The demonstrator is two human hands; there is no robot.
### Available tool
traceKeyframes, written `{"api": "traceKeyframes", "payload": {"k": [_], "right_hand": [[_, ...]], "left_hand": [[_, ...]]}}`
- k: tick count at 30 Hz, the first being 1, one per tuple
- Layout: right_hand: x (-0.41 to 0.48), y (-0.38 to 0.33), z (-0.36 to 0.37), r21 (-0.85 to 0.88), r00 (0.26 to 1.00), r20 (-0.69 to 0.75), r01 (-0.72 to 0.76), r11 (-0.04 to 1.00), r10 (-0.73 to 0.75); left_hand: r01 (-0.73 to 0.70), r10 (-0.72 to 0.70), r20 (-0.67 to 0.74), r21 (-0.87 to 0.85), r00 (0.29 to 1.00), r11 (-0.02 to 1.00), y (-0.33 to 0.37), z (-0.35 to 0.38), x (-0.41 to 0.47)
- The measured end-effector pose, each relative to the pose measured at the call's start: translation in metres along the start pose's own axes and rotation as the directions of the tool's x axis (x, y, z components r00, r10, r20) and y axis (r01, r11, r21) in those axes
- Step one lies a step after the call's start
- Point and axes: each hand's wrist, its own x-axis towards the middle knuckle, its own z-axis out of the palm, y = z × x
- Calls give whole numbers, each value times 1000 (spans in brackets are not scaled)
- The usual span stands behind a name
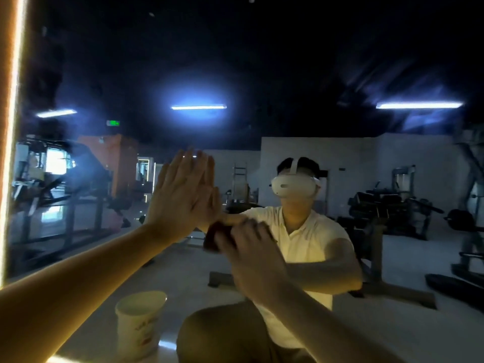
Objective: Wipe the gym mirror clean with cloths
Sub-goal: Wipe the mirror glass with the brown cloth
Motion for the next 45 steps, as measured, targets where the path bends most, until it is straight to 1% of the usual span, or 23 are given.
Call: {"api": "traceKeyframes", "payload": {"k": [2,4,7,9,11,12,13,15,17,19,20,21,23,26,29,30,33,36,38,39,41,43,45], "right_hand": [[-6,10,-8,-46,948,155,288,957,-278],[18,46,-22,-79,914,241,354,932,-327],[76,127,-48,-199,996,-45,-81,977,73],[102,167,-65,-224,920,-262,-353,909,292],[124,164,-69,-135,764,-414,-589,797,495],[135,146,-62,-64,691,-443,-661,748,572],[138,121,-49,-16,670,-428,-676,736,606],[130,65,-18,18,803,-349,-510,860,484],[105,32,-3,-20,961,-216,-180,983,172],[91,48,-11,-99,991,-31,125,987,-129],[95,67,-23,-140,987,46,161,977,-156],[104,91,-34,-152,995,65,88,985,-79],[124,151,-65,-223,979,-99,-194,955,176],[139,223,-104,-222,797,-397,-565,794,456],[168,205,-94,-105,592,-494,-768,632,637],[176,182,-81,-93,573,-508,-779,620,643],[186,109,-37,-128,759,-416,-594,795,500],[171,83,-27,-159,963,-204,-213,964,179],[162,113,-48,-263,995,-80,-81,961,62],[156,138,-62,-314,990,-94,-134,940,110],[136,204,-94,-358,922,-246,-374,856,300],[106,265,-128,-310,770,-404,-623,718,493],[90,294,-146,-256,631,-481,-765,591,609]], "left_hand": [[-127,118,69,151,991,980,-12,7,3],[-210,188,118,215,975,954,-20,9,8],[-225,210,92,197,973,954,-25,12,12],[-239,231,69,167,971,956,-28,15,11],[-267,264,39,147,964,952,-31,13,16],[-281,283,9,144,959,949,-35,12,23],[-275,282,-32,140,959,951,-38,10,31],[-198,210,-121,103,970,975,-42,2,56],[-158,168,-173,68,971,985,-41,-8,85],[-161,178,-155,112,972,981,-41,-14,105],[-170,189,-141,138,972,976,-43,-11,111],[-174,193,-128,146,973,974,-45,-6,114],[-157,172,-120,127,978,979,-45,5,115],[-142,154,-152,87,976,986,-46,15,114],[-163,176,-179,85,968,983,-48,17,116],[-168,180,-181,79,967,983,-48,19,116],[-166,170,-197,38,965,985,-50,20,116],[-182,177,-221,-2,959,983,-44,9,119],[-180,178,-215,10,960,984,-33,2,129],[-168,169,-206,19,964,986,-27,1,138],[-136,140,-196,30,971,990,-16,4,154],[-117,122,-192,38,974,992,-8,9,166],[-108,114,-201,43,973,993,-8,11,169]]}}
